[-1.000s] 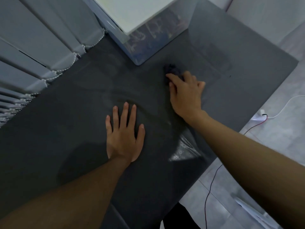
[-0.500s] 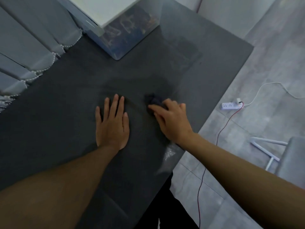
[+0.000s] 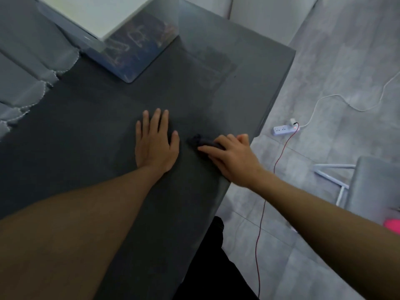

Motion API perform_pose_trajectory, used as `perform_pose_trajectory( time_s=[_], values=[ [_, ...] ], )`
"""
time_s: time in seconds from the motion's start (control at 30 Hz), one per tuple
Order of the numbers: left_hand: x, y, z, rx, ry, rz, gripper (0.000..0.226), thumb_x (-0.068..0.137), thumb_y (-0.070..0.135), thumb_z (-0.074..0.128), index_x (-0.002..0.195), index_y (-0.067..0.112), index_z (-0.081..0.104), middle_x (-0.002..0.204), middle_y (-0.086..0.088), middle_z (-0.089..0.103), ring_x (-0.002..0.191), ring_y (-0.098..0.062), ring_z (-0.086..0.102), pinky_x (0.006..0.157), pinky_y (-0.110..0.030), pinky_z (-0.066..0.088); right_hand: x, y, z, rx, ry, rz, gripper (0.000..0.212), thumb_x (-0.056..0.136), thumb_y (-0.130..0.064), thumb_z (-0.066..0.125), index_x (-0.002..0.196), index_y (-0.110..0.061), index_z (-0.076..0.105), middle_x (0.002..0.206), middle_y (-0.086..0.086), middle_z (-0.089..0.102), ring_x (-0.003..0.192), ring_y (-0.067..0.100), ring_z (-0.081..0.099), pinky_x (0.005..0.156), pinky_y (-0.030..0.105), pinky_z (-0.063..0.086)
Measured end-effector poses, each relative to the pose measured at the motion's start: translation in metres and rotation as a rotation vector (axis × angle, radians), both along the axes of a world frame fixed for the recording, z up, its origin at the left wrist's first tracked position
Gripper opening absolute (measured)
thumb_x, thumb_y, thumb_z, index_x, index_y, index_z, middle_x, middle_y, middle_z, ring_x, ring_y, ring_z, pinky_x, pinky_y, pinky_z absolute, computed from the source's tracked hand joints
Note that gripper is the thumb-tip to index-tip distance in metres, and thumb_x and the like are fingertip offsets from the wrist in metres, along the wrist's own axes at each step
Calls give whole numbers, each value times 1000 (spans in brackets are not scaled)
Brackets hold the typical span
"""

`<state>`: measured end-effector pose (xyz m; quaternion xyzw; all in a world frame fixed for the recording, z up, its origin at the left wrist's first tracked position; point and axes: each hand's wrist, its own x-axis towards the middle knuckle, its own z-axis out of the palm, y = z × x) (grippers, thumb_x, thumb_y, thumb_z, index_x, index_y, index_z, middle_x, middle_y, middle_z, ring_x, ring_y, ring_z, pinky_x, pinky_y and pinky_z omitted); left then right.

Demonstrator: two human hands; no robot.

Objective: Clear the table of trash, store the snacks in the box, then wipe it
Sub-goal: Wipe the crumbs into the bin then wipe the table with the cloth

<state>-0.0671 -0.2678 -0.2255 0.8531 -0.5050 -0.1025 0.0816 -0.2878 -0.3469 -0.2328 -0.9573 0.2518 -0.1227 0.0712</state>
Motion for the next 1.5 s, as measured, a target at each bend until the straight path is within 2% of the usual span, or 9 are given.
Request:
perform_pose_trajectory(
  time_s=[0.17,0.37,0.53,0.73,0.97,1.13,1.2,1.37,1.5],
  values=[
    [-12,-17,-13,80,-84,4,68,100,57,19,161,29,6,170,2,1,155,-31,-8,124,-52,-4,4,-19,-6,114,-118,-652,32,100,-34,50,130,-36,62,106,0,55,93,22,52,79,38,29],
    [-10,-18,-15,80,-107,15,69,100,58,18,161,30,4,170,2,0,155,-30,-8,124,-54,-2,-4,-15,-4,51,-58,-154,32,102,-35,47,129,-36,63,105,-1,59,89,20,52,78,42,36],
    [-10,-17,-14,89,-92,9,69,100,57,17,161,30,2,170,2,-3,155,-30,-10,124,-53,-4,12,-65,-9,159,-155,-742,35,97,-34,48,130,-35,62,107,3,54,97,26,51,83,43,34],
    [-11,-18,-14,83,-104,18,69,100,56,21,161,29,6,170,1,2,155,-31,-6,124,-54,0,14,-61,-1,42,-50,-72,31,102,-32,49,129,-34,63,106,-1,58,90,21,52,79,40,32],
    [-10,-20,-13,101,-92,8,69,101,55,23,162,28,7,170,0,3,155,-31,-6,123,-55,2,45,-124,-8,65,-89,-551,34,98,-33,51,130,-31,61,110,7,55,99,29,53,81,41,30],
    [-10,-20,-12,134,-105,7,69,101,56,22,162,28,5,170,0,0,155,-31,-6,123,-56,4,57,-117,-1,57,-65,35,33,101,-28,50,130,-28,63,111,5,58,94,24,52,81,42,34],
    [-10,-21,-12,144,-105,2,69,100,56,22,162,27,6,170,0,0,155,-32,-6,123,-56,4,61,-140,-2,-3,-42,92,32,101,-29,50,131,-30,62,110,4,58,93,25,53,81,42,33],
    [-9,-21,-10,153,-108,-3,70,100,55,25,162,26,8,170,-1,3,155,-33,-1,123,-56,7,104,-169,-6,165,-114,-522,36,98,-32,48,131,-28,61,110,9,53,101,31,50,85,41,29],
    [-8,-21,-9,168,-103,-8,70,100,56,26,162,26,9,170,-1,5,155,-33,2,122,-57,9,121,-143,-5,89,-122,63,31,101,-31,49,126,-26,66,107,7,58,92,27,54,80,42,35]
  ],
)
